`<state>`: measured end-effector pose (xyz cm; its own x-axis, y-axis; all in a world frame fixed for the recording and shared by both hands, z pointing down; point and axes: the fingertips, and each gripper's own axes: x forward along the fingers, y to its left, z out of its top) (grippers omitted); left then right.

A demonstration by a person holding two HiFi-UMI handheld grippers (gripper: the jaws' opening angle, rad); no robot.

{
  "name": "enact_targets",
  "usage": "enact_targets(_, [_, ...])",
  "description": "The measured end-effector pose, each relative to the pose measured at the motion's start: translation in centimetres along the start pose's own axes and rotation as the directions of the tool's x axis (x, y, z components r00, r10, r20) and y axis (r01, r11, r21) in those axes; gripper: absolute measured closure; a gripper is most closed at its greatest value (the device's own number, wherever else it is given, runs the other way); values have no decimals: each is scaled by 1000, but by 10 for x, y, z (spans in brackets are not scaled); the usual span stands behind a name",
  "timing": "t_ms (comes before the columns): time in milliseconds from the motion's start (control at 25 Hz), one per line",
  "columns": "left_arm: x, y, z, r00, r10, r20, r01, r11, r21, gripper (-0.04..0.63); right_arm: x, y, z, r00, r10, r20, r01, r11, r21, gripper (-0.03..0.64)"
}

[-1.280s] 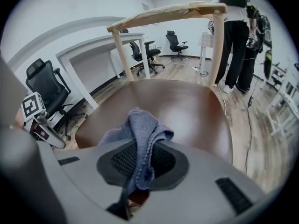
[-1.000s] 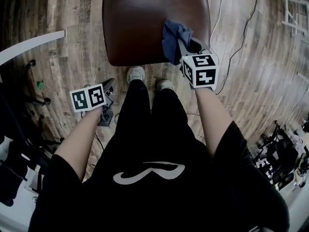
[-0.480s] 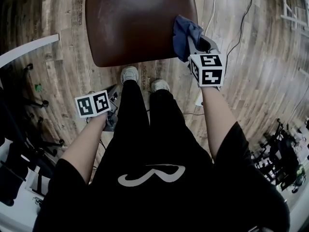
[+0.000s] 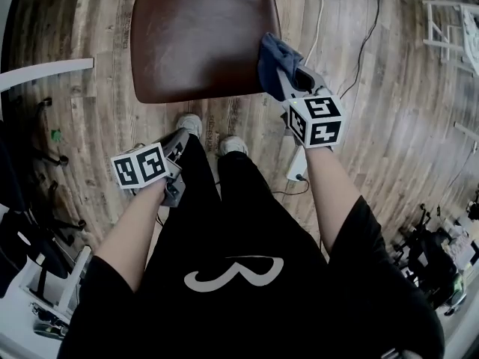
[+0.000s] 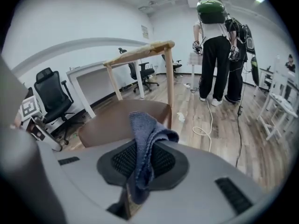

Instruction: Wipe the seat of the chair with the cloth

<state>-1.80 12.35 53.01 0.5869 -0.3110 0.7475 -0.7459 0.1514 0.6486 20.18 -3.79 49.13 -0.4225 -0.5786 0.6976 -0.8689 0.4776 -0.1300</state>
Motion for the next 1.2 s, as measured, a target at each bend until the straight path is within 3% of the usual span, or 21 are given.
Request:
enact_targets(160, [-21,-57,21,988,-83,127,76,995,58,581,-39,10,36,990,114,78,-113,993,-12,561])
enact_targets(320, [-73,-128,24,962,-202,186,177,974,144,581,-106,40,69,963,238,128,-242,970,17,561])
enact_targets(440, [-124,-187,30,924,-304,234,249,940,235,581,-162,59,106,930,322,175,-332,943,30,561])
enact_targets(600, [-193,-243,48,862,-391,322,290,902,319,581,-228,89,159,879,416,233,-413,908,-66,561])
enact_targets(720, [-238,-280,45,834,-431,344,295,876,382,581,-282,117,181,838,480,260,-462,877,-130,561])
enact_targets(880, [-282,-325,30,820,-478,315,286,819,498,581,-348,149,196,788,531,312,-502,847,-173,561])
enact_targets(1040, [-331,-360,8,793,-532,297,263,739,621,581,-404,178,203,759,532,376,-483,847,-224,561])
enact_targets(1200, [-384,-380,-30,772,-564,292,230,676,700,581,-456,218,198,729,538,424,-485,842,-236,561])
